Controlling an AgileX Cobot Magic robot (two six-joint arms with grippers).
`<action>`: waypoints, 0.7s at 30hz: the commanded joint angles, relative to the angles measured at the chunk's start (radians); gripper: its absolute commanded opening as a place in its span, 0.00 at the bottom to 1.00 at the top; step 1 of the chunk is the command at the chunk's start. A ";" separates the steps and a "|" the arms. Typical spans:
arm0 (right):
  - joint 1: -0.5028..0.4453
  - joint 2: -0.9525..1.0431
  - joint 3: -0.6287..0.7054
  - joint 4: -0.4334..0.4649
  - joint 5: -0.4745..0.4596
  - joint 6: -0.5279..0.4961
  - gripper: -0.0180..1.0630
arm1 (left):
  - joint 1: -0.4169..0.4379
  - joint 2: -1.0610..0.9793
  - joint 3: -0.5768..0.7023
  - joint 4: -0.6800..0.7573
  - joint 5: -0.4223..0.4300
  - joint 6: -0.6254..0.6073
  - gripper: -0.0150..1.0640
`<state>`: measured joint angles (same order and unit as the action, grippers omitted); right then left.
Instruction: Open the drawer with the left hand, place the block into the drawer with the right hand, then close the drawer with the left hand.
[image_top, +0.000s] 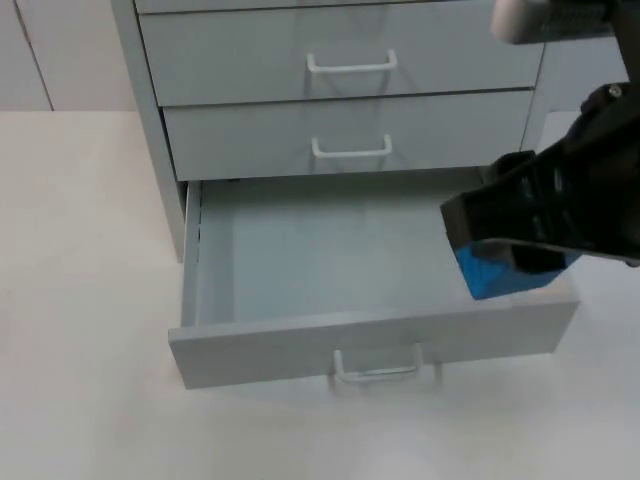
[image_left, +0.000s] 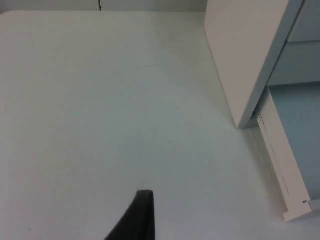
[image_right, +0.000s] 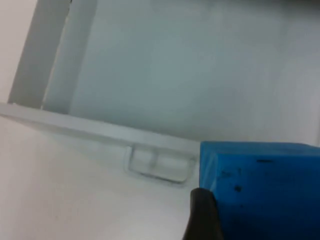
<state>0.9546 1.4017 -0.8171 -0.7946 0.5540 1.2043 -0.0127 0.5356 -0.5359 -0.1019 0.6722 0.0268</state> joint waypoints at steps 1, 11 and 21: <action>-0.030 -0.009 -0.005 -0.052 -0.005 0.037 0.02 | 0.003 -0.006 0.003 -0.015 -0.008 -0.009 0.99; -0.250 -0.005 -0.005 -0.068 -0.224 0.040 0.02 | 0.003 -0.006 0.003 -0.015 -0.012 -0.009 0.99; -0.261 0.193 -0.051 -0.115 -0.271 0.040 0.02 | 0.003 -0.006 0.003 -0.015 -0.010 -0.009 0.99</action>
<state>0.6987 1.5794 -0.8527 -0.8946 0.2860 1.2444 -0.0127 0.5356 -0.5359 -0.1019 0.6699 0.0268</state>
